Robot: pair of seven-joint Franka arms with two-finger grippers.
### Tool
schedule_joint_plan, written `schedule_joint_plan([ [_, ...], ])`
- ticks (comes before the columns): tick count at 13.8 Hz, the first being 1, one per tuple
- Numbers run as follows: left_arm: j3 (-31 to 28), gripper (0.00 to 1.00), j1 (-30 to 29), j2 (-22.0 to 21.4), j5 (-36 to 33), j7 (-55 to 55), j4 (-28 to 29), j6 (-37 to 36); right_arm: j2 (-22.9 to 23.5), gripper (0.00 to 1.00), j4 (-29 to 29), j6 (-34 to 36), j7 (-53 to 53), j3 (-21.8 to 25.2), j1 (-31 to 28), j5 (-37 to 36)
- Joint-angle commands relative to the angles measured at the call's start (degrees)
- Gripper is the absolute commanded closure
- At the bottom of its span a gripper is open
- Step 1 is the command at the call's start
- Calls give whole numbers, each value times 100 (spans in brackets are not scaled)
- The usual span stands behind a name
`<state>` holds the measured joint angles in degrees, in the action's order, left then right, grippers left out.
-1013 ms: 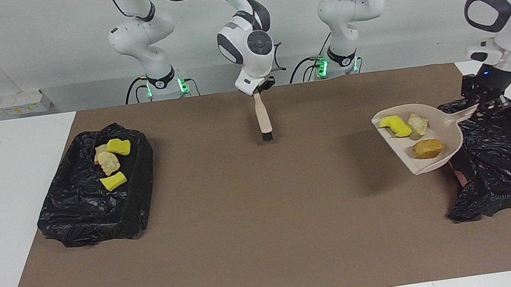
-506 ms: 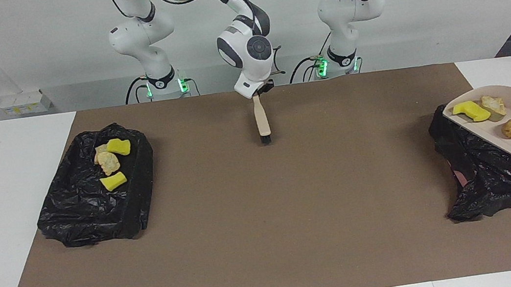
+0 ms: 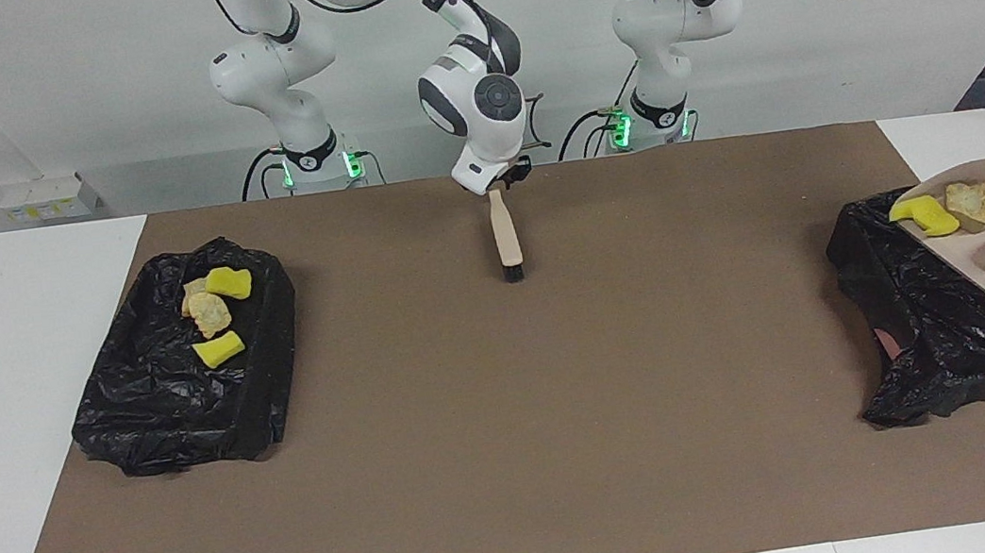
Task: Sweep and dump trash in bin
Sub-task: 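Tip the dustpan into the bag with the left gripper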
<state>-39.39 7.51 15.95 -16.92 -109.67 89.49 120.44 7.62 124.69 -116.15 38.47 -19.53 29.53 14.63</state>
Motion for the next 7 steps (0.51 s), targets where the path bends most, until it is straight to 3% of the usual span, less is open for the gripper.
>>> schedule_joint_plan([
  [1, 106, 100, 119, 110, -705, -46, -151, 68, 284, 0, -383, -136, -59, -8, -167, -39],
  [3, 360, 100, 120, 84, -1434, 50, -212, 50, 249, 0, -436, -356, -59, 28, -289, -240],
  [7, 642, 100, 137, 92, -2508, 226, -396, -257, 82, 0, -848, -409, -129, 19, -1149, -1129],
])
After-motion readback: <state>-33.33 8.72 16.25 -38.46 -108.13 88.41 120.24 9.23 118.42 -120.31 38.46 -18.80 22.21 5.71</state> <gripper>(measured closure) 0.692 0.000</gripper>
